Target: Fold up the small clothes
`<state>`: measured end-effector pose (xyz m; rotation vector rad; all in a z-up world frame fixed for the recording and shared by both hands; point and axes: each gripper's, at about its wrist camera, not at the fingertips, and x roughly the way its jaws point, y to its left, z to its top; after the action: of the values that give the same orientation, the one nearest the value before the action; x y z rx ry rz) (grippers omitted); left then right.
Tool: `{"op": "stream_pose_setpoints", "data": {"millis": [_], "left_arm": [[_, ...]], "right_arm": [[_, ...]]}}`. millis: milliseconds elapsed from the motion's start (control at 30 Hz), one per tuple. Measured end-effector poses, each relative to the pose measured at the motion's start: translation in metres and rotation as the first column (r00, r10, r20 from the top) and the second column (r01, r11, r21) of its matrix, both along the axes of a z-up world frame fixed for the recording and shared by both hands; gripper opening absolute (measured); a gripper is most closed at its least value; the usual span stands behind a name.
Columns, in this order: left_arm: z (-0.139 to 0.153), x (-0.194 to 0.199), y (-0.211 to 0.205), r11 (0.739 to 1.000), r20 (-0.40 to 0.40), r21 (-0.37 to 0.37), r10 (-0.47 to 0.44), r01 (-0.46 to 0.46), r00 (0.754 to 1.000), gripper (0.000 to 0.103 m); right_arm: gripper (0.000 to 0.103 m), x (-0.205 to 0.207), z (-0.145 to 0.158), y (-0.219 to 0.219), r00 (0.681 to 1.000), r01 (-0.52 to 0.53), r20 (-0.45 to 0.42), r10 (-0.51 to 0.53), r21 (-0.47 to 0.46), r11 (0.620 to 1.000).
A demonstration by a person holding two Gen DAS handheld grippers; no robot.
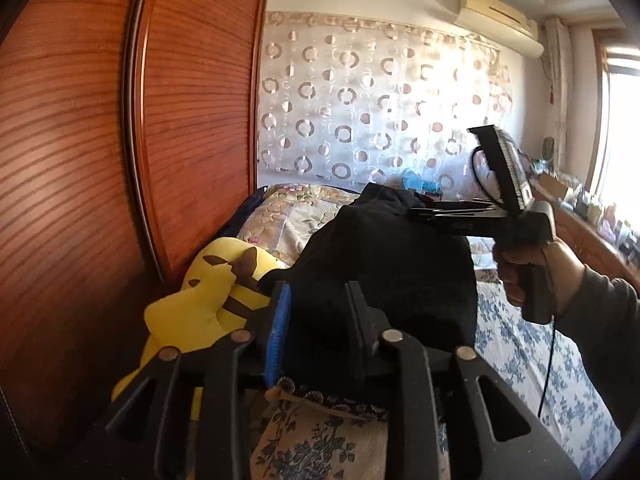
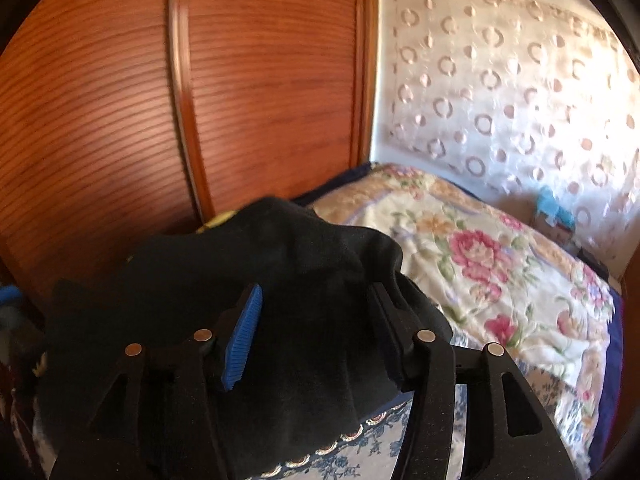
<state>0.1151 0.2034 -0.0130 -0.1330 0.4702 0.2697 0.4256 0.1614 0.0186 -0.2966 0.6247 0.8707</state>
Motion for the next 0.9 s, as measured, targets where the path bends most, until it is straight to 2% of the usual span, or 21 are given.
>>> {"op": "stream_pose_setpoints", "data": {"millis": [67,267,400,667,900], "left_arm": [[0.003,-0.005,-0.005,1.000,0.003,0.023,-0.006,0.006,1.000,0.039],[0.011,-0.013,-0.015,0.999,0.002,0.037,-0.026,0.026,1.000,0.044],[0.017,-0.021,-0.033,0.996,0.007,0.050,-0.073,0.073,0.997,0.049],[0.028,-0.035,-0.071,0.982,0.026,0.055,-0.180,0.179,0.983,0.050],[0.035,-0.036,-0.105,0.964,0.012,0.067,-0.259,0.258,0.966,0.050]], "right_arm": [[0.057,0.000,-0.001,-0.005,1.000,0.015,-0.011,-0.015,0.023,1.000],[0.059,-0.029,0.024,-0.036,0.998,0.068,0.002,-0.068,0.066,0.995],[0.064,-0.072,0.040,-0.072,0.995,0.087,0.036,-0.092,0.105,0.991],[0.076,-0.156,0.048,-0.142,0.984,0.160,0.061,-0.169,0.138,0.978],[0.087,-0.214,0.054,-0.208,0.955,0.270,0.076,-0.286,0.174,0.947]]}}
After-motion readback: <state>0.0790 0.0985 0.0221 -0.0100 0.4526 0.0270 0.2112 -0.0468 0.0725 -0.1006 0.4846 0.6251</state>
